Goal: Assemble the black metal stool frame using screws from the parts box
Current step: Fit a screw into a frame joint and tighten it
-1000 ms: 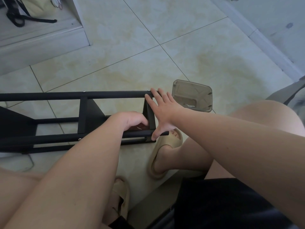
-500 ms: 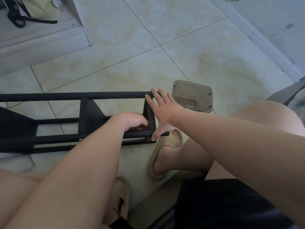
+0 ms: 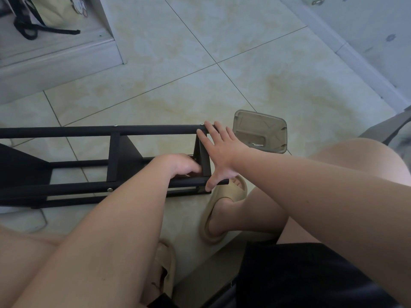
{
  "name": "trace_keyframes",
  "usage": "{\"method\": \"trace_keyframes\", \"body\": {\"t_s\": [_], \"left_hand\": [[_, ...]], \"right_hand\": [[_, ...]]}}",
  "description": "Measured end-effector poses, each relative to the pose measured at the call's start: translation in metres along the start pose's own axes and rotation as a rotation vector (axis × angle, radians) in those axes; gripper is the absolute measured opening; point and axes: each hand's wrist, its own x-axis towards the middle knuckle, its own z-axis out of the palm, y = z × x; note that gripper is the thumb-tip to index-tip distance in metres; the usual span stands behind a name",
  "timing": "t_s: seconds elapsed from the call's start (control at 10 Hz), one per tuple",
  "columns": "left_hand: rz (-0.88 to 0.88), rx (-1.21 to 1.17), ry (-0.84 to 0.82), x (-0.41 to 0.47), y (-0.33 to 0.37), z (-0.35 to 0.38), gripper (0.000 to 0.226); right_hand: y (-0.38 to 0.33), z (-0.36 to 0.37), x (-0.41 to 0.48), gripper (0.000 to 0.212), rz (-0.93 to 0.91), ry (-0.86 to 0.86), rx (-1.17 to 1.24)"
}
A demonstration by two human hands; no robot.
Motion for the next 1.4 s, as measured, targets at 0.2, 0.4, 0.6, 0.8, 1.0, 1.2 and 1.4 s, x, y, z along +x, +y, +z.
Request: {"method": "trace_keyframes", "body": {"t_s": [0.2, 0.4, 0.6, 0.8, 1.0, 1.2, 1.4], "left_hand": [[0.013, -0.053, 0.004, -0.0018, -0.0009, -0.0034, 0.03], [-0.028, -0.08, -0.014, 0.0003, -0.0017, -0.0013, 0.013], [-0.01, -0.019, 0.015, -0.002, 0.0014, -0.0008, 0.047], [-0.022, -0.139, -0.01, -0.0018, -0.0029, -0.0024, 0.02], [-0.02, 0.014, 0.011, -0.0001, 0.0019, -0.0006, 0.026], [0.037, -0.077, -0.031, -0.0018, -0.0017, -0.0034, 0.018], [-0.016, -0.088, -0.001, -0.0009, -0.0002, -0.0005, 0.028]], "right_hand": [[-0.0002, -0.0006, 0.0005, 0.16, -0.001, -0.005, 0.003], [-0.0002, -0.0007, -0.0008, 0.16, -0.003, -0.001, 0.001], [0.0, -0.0011, -0.001, 0.16, -0.002, 0.002, 0.006], [0.0001, -0.0017, -0.0011, 0.16, -0.002, -0.006, 0.005], [-0.0009, -0.0017, -0.0015, 0.16, -0.002, -0.01, 0.0], [-0.0008, -0.0026, -0.0016, 0.159, 0.001, -0.011, 0.005], [-0.0011, -0.0021, -0.0014, 0.16, 0.003, -0.007, -0.002]]}}
